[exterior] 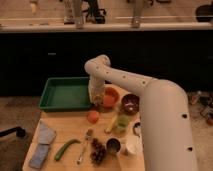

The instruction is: Place eraser in red bowl

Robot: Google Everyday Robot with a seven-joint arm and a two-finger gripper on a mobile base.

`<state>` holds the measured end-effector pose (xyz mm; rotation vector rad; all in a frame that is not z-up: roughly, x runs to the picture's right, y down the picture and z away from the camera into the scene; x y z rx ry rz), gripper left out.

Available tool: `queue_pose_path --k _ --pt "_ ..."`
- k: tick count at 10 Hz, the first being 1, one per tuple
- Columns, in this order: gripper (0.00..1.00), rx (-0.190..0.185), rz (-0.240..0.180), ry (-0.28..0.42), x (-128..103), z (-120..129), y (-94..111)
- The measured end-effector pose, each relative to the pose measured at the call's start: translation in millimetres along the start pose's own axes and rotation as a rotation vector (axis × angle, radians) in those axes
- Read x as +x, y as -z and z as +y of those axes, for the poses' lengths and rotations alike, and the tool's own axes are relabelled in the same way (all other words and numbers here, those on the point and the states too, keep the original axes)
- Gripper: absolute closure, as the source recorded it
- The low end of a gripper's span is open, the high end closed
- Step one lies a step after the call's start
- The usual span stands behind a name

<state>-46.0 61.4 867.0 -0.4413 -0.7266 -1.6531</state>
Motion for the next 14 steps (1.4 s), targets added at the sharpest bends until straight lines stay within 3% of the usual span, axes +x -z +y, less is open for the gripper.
queue_pose_path --k 8,14 --pt "1.00 -0.014 -0.007 -0.082 5 38 1" --pt "1.00 -0.028 -0.058 -0.136 0 63 -20"
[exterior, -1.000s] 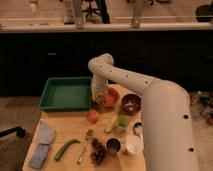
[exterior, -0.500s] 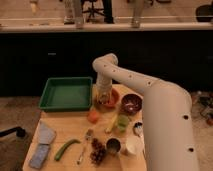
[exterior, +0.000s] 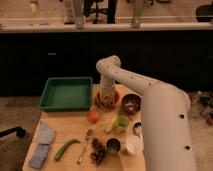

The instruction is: Place eraser in red bowl

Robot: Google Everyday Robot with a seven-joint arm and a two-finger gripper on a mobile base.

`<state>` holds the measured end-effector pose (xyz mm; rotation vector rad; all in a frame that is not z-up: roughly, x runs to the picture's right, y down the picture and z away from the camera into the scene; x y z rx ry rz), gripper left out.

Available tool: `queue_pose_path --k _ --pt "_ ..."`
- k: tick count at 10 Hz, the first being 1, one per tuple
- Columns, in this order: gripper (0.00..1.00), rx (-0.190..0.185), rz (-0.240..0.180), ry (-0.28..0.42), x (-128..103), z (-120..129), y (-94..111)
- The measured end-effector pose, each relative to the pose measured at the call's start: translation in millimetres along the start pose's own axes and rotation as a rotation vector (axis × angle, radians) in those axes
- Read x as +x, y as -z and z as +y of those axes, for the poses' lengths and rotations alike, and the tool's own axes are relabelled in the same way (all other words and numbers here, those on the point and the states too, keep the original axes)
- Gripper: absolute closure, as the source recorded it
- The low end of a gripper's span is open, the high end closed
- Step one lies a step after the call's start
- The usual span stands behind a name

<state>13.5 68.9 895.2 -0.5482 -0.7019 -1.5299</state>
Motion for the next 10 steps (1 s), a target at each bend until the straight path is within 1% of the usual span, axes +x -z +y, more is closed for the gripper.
queue_pose_path --k 2,3,10 --pt "0.99 -0.002 -0.017 -0.006 -1.7 1.8 -7.0" --pt "0.96 0.003 -0.025 -0.002 -1.6 1.2 -8.7" --pt "0.96 0.002 -0.028 0.002 -1.7 0.6 -9.3"
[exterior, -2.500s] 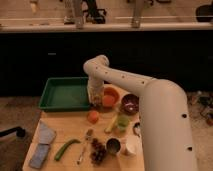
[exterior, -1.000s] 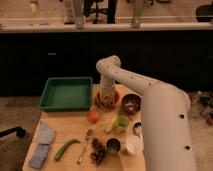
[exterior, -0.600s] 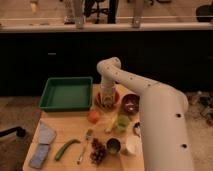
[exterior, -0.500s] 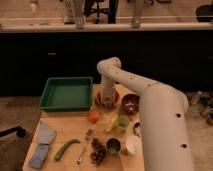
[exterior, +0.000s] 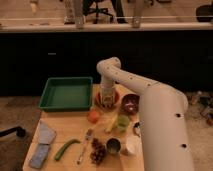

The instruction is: Place eraser in red bowl

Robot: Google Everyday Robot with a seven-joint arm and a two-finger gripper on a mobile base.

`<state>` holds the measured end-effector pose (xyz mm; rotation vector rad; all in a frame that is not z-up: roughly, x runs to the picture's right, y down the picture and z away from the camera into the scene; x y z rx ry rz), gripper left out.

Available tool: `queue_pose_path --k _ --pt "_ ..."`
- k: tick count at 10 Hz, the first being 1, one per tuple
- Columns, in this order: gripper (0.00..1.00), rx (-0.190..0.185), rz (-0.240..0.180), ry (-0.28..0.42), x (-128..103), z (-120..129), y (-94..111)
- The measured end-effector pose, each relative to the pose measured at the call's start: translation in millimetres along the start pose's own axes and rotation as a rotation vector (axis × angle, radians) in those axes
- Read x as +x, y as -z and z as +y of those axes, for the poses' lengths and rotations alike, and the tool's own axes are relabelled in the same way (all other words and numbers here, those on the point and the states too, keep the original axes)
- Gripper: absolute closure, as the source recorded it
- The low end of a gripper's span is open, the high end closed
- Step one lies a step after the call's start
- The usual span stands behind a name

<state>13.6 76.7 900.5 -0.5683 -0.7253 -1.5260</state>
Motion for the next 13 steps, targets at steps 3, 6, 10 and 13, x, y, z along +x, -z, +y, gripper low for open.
queue_pose_path --k 3,6,10,13 --pt "0.96 0.000 0.000 0.001 0.1 -0.3 -0.1" --pt "0.96 0.000 -0.002 0.001 -0.2 -0.7 -1.2" --pt "0.89 0.000 -0.002 0.001 -0.2 -0.6 -1.2" --pt "0.70 0.000 -0.002 0.001 -0.1 -0.6 -1.2"
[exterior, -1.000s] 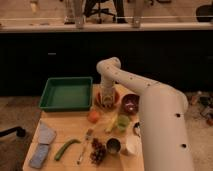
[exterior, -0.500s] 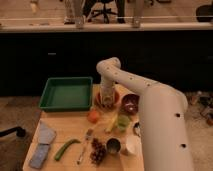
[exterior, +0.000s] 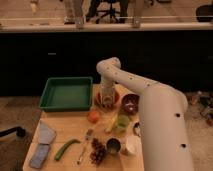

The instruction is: Place eraser in red bowl

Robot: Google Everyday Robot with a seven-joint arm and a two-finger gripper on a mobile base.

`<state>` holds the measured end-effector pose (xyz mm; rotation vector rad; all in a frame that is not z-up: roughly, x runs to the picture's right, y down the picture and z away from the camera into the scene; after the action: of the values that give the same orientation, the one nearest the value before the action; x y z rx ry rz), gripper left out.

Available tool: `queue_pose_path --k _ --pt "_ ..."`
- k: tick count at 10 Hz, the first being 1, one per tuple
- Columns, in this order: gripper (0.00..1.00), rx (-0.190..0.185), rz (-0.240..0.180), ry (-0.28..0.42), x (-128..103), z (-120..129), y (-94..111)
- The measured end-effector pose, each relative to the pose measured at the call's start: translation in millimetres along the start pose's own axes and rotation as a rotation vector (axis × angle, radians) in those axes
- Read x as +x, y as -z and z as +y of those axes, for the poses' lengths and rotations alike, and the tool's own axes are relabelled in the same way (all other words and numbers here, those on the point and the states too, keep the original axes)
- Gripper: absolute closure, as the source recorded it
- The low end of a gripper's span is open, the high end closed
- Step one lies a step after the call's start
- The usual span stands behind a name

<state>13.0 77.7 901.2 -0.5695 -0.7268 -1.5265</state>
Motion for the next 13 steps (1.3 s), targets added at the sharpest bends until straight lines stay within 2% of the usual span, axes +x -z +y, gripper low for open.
queue_pose_path --k 1,3,5,6,13 --pt "0.62 0.000 0.000 0.000 0.0 0.0 0.0" --pt "0.39 0.000 0.000 0.000 0.0 0.0 0.0" --pt "0.23 0.000 0.000 0.000 0.0 0.2 0.0" --pt "0.20 0.000 0.000 -0.001 -0.1 0.4 0.0" --pt "0.20 0.000 0.000 -0.001 -0.1 0.4 0.1"
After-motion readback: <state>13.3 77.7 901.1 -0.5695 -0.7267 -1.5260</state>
